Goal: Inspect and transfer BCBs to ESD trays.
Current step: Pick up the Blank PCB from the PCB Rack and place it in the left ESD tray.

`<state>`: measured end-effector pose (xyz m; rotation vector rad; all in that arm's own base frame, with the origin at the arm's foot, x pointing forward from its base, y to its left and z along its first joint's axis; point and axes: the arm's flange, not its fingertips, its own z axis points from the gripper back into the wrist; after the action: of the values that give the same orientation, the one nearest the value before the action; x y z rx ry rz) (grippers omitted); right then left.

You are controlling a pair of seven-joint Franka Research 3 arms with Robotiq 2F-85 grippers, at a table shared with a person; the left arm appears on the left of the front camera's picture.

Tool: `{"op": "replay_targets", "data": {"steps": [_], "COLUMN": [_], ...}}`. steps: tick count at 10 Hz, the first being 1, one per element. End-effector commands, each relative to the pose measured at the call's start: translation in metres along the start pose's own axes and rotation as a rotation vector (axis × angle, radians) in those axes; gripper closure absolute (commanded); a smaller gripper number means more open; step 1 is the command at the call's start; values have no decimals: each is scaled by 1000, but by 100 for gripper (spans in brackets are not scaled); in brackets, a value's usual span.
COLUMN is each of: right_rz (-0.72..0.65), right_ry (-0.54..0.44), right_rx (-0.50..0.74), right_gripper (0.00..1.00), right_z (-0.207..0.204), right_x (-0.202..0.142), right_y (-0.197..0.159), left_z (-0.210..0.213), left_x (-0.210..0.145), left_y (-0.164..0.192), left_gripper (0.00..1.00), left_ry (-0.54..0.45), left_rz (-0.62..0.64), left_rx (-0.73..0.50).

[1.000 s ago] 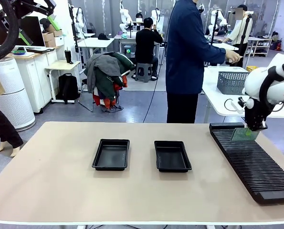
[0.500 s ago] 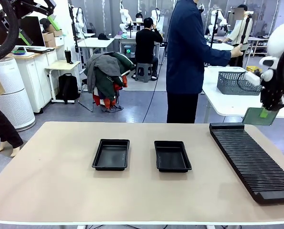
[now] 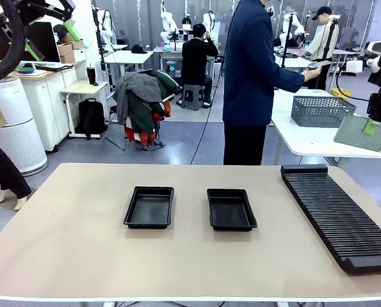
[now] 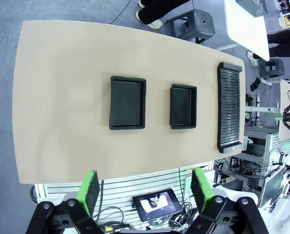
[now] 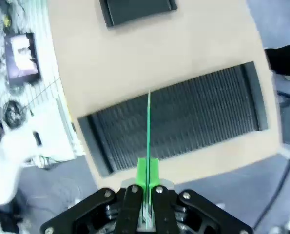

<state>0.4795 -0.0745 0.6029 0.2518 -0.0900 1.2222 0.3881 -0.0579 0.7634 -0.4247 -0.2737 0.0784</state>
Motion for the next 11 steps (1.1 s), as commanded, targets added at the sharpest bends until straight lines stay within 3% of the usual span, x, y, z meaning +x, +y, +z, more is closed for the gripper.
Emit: {"op": "replay_targets", "data": {"steps": [1,3,5,7,11], "right_rz": [-208,-391,-495,-567,-713], "right_ry": [-132,-235,-287,-425,-424], "right_rx": [52,140,234,372,490], "right_gripper": [100,100,100,100,100], "right_z": [16,24,27,29,13], "right_x": [5,0,-1,-7,-6], "right_y": [-16,-19,-19,-22,-30], "left_z": [0,0,0,0,0], "left_x": [0,0,0,0,0], "left_y": [1,1,1,1,1], "left_gripper": [0,0,0,0,0], "left_ry": [-1,-1,-1,-1,-1], "left_rz": [3,3,3,3,3], "left_rx": [-3,-3,-3,-3,-3]}}
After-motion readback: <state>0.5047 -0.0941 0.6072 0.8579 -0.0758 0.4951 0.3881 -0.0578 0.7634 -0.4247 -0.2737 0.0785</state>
